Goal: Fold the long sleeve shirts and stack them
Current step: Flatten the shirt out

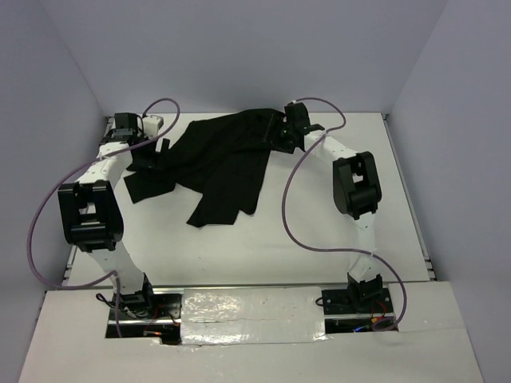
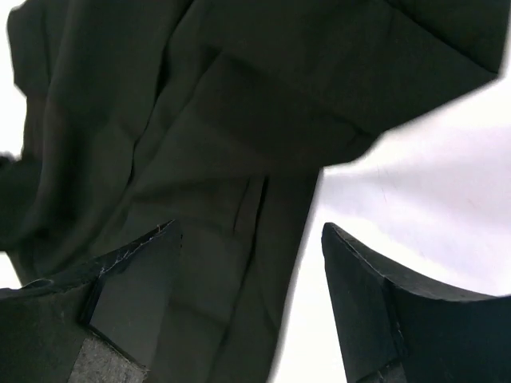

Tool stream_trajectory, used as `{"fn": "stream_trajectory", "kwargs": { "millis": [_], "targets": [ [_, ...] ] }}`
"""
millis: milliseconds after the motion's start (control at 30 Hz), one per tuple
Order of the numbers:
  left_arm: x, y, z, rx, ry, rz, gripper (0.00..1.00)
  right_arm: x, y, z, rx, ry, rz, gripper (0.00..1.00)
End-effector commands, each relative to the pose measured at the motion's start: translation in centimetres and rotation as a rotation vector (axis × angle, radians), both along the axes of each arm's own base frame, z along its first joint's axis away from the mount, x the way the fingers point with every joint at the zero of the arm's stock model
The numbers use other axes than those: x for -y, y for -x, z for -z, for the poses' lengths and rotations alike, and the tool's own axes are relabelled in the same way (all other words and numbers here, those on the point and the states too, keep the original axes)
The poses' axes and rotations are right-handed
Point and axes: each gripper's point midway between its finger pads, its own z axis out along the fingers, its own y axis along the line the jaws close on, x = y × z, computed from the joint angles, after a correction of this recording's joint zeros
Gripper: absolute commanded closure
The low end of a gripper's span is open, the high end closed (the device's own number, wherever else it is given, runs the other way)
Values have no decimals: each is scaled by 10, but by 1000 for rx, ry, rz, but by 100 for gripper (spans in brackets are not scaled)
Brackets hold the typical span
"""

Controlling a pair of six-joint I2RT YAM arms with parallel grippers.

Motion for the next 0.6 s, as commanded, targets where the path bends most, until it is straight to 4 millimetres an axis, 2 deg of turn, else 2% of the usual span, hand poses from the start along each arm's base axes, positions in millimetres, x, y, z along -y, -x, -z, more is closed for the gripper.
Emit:
{"fn": "stream_trajectory", "kwargs": {
  "millis": [0,233,333,467,500,567],
  "targets": [
    [8,14,-14,24,32,38,3,-13,-25,0,-27,-126,79,22],
    [2,14,24,-46,25,6,5,-30,-40,12,-74,-267,146,25],
    [-4,10,39,-71,6,-21,5,-25,-46,28,-110,-263,209,24],
    [-8,4,47,-70,-10,-34,5,-19,-60,36,-116,-284,275,24],
    [-9,3,49,-71,-12,-36,5,-18,-62,39,-120,-287,289,25],
    [-10,1,53,-71,-18,-40,5,-16,-68,49,-146,-306,334,37]
  ]
}}
